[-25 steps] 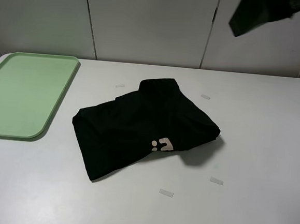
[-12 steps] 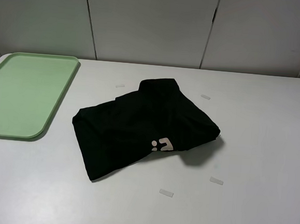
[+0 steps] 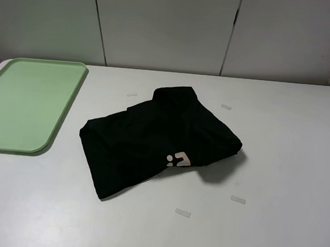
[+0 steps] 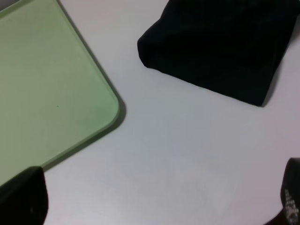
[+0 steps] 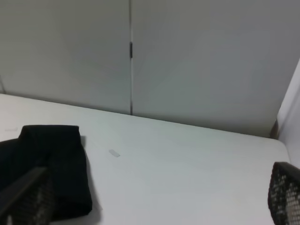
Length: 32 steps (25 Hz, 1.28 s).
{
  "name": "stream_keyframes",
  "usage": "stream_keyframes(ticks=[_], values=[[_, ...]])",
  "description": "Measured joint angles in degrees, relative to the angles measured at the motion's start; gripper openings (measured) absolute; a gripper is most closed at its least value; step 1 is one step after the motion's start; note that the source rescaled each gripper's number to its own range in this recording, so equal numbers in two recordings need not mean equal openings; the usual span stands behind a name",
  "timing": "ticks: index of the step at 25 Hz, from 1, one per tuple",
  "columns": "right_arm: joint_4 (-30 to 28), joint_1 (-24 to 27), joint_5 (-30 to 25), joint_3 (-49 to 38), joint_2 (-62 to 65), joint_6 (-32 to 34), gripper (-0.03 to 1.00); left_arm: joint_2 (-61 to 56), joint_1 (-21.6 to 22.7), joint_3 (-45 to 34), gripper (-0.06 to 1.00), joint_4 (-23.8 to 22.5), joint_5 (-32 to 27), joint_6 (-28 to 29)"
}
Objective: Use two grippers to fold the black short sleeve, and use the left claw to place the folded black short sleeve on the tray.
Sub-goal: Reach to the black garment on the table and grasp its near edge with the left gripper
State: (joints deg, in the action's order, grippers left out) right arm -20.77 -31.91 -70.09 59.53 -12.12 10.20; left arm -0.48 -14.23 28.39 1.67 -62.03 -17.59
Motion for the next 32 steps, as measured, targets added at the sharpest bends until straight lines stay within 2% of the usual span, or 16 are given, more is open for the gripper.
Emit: stream_keyframes(ticks=[5, 10, 14, 16, 21, 32], values=[[7.68, 5.62, 0.23, -1.96, 0.16, -4.07, 1.0, 0.0, 0.0, 0.0, 1.0, 0.0, 0.0, 0.0], [15.88, 14.0, 2.06, -6.38, 0.36, -7.17, 1.0, 0.0, 0.0, 0.0, 1.0, 0.0, 0.06, -0.05], [21.55, 21.62, 4.98, -10.92, 2.91, -13.49, 1.0, 0.0, 0.0, 0.0, 1.0, 0.0, 0.06, -0.05], [22.9, 23.82, 6.22, -13.8, 5.81, -16.35, 1.0, 0.0, 0.0, 0.0, 1.0, 0.0, 0.06, -0.05], [23.08, 24.89, 8.79, -20.92, 12.28, -18.61, 1.0, 0.0, 0.0, 0.0, 1.0, 0.0, 0.06, -0.05], [24.31, 24.89, 11.64, -27.6, 12.42, -18.65, 1.0, 0.0, 0.0, 0.0, 1.0, 0.0, 0.06, -0.05]])
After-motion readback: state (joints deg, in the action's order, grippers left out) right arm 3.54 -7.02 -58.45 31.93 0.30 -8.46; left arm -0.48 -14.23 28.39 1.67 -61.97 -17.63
